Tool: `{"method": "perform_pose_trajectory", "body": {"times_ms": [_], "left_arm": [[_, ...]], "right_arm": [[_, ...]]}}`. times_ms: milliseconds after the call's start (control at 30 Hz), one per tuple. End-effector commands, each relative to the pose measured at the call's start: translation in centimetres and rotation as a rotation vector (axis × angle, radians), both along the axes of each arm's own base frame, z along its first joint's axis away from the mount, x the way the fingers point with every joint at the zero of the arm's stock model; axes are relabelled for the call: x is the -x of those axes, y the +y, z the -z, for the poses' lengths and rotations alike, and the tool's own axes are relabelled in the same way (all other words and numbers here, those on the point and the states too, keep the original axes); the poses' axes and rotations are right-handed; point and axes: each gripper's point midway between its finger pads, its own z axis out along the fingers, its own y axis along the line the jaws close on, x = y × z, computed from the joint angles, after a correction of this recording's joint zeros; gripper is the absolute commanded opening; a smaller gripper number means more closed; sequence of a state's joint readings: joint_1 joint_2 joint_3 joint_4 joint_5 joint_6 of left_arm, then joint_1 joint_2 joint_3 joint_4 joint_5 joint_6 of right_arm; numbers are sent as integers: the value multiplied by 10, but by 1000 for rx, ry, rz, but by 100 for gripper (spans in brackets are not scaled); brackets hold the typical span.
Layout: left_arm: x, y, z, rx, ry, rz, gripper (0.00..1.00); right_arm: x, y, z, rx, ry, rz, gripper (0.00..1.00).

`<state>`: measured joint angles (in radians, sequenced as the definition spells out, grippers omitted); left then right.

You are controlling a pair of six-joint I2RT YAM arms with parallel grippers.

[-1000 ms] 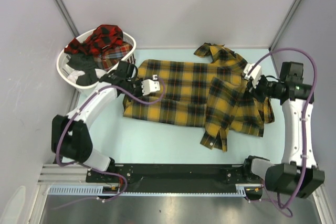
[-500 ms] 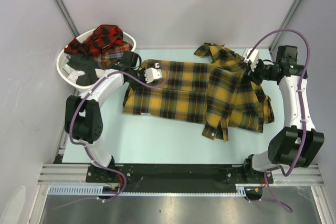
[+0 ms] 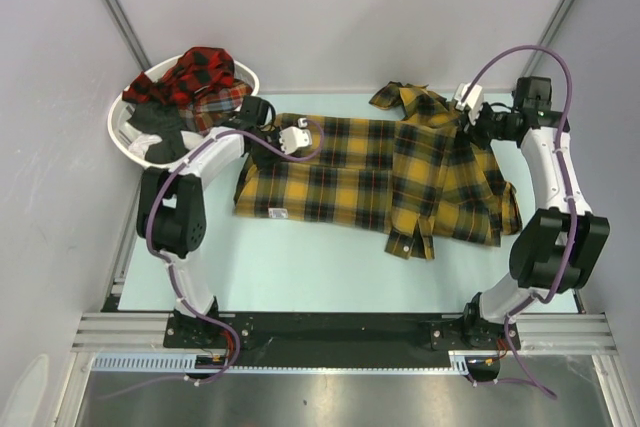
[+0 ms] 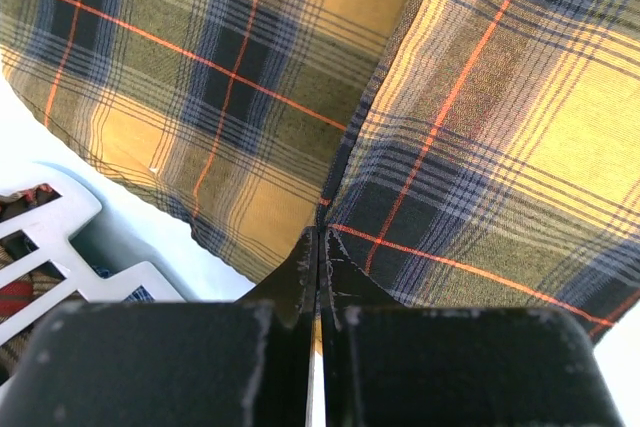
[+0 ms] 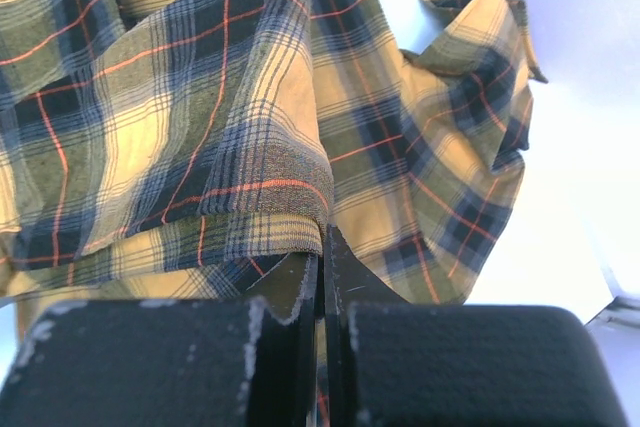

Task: Fold and stack the long sleeve shirts
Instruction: Fold the shirt

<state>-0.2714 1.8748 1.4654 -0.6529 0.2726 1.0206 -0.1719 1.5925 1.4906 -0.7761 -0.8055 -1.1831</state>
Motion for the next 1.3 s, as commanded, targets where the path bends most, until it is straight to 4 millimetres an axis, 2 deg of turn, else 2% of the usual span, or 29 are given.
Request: {"method": "perform_pose_trajectory", "body": {"times_ms": [0, 367, 633, 767, 867, 900, 967, 1000, 1033, 1067, 1100, 1133, 1167, 1200, 1233, 1267], "left_arm": [[-30, 5, -15, 9, -79, -54, 0], [-34, 5, 0, -1, -52, -53, 0], [-31, 5, 7, -8, -31, -45, 0], [-22, 5, 2, 0, -20, -32, 0], [-8, 3, -3, 25, -6, -20, 0], [-4, 1, -17, 44, -26, -17, 0], [10, -3, -25, 74, -17, 1, 0], [18, -5, -39, 89, -33, 11, 0], [24, -5, -46, 96, -40, 19, 0], [36, -8, -44, 108, -19, 37, 0], [49, -9, -58, 116, -30, 55, 0], [58, -10, -61, 122, -24, 67, 0], [74, -13, -56, 129, 2, 90, 0], [86, -12, -59, 130, 8, 100, 0], [98, -11, -73, 142, -24, 114, 0], [116, -11, -64, 136, 0, 130, 0]], "right_arm": [[-31, 3, -28, 6, -132, -20, 0], [-53, 10, -8, 6, -107, -32, 0], [-46, 10, 3, 3, -72, -36, 0], [-38, 9, 0, -5, -48, -25, 0], [-19, 7, -12, -20, -24, -17, 0], [-9, 8, -14, -28, -2, -13, 0], [11, 8, -27, -37, -3, 3, 0], [18, 8, -32, -40, -5, 7, 0], [31, 9, -45, -33, -39, 9, 0], [41, 8, -42, -37, -20, 18, 0], [49, 7, -43, -30, -27, 18, 0], [62, 8, -55, -19, -62, 20, 0], [74, 9, -47, -22, -29, 24, 0], [84, 7, -49, -19, -32, 29, 0], [93, 8, -49, -10, -36, 23, 0], [113, 11, -46, -6, -28, 20, 0]]}}
